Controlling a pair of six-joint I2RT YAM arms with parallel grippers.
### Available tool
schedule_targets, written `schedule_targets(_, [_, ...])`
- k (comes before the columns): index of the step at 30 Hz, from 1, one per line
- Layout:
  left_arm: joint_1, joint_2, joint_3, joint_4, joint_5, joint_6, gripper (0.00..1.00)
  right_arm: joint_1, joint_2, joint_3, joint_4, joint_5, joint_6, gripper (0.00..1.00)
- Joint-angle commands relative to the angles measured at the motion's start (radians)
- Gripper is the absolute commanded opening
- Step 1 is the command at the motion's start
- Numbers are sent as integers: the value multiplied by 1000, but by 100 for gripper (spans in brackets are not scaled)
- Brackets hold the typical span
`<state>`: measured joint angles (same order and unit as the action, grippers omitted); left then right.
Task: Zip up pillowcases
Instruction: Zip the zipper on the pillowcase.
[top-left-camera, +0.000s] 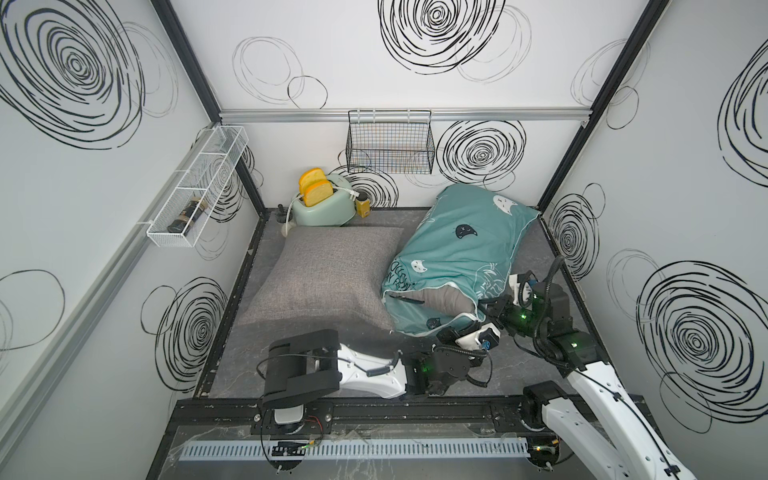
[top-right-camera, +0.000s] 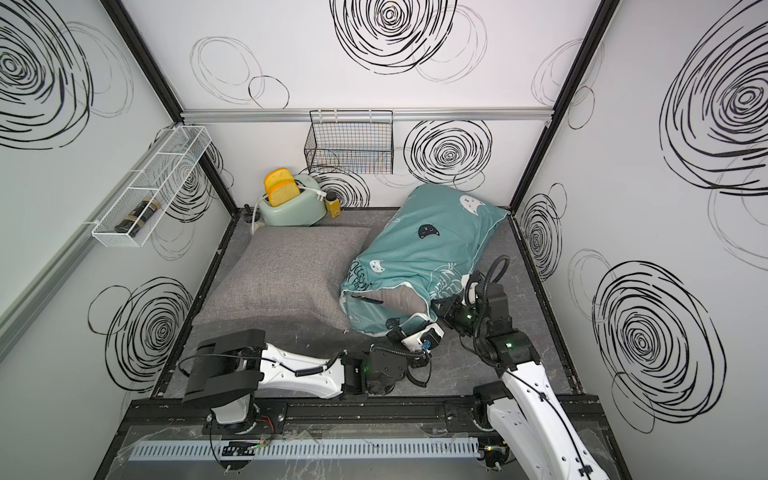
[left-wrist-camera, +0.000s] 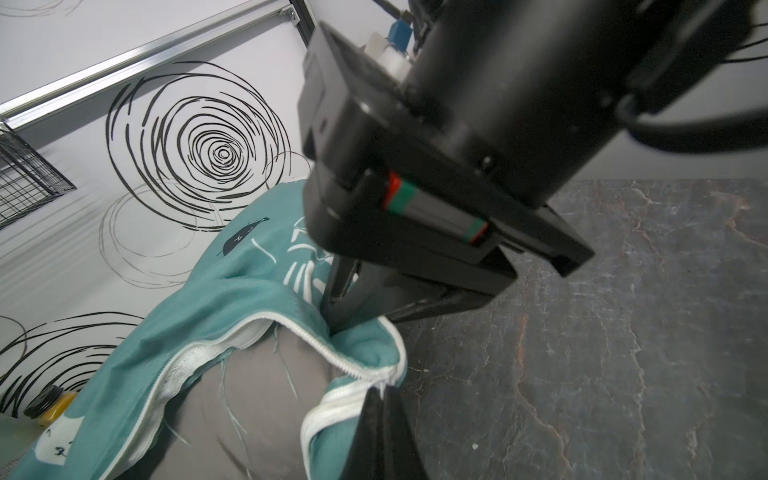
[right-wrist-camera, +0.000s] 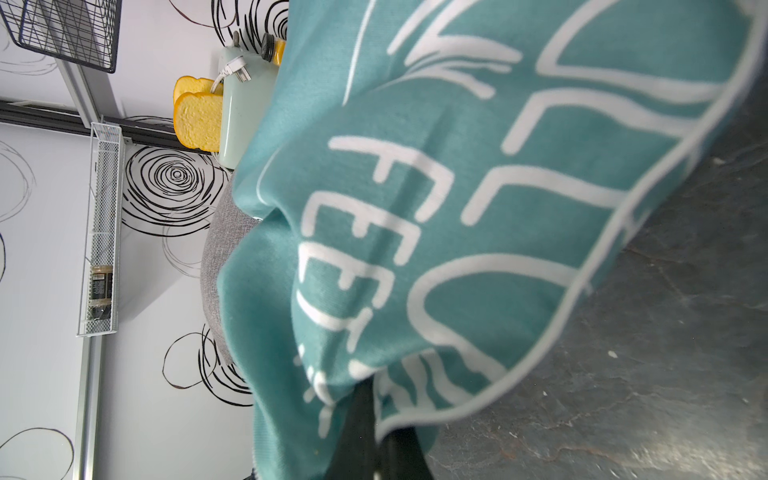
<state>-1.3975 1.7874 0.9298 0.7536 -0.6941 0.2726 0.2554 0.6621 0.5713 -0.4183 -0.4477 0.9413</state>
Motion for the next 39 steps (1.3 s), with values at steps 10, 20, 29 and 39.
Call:
schedule_targets(10, [44,-71,-11,-76,65,-114,0,7,-13,44,-39,63,-97,0])
schedule_targets(20, [55,-104,-29,-113,210,-199,0,4,13,43,-32,-25,-131,15])
schedule_targets(29, [65,-93,-24,-133,245,-270,0,-96,-16,45,-183,-82,-110,36])
schedule_targets(39, [63,-97,-22,-123,275,-286,0,-255,-33,34,-284,-246,-141,48])
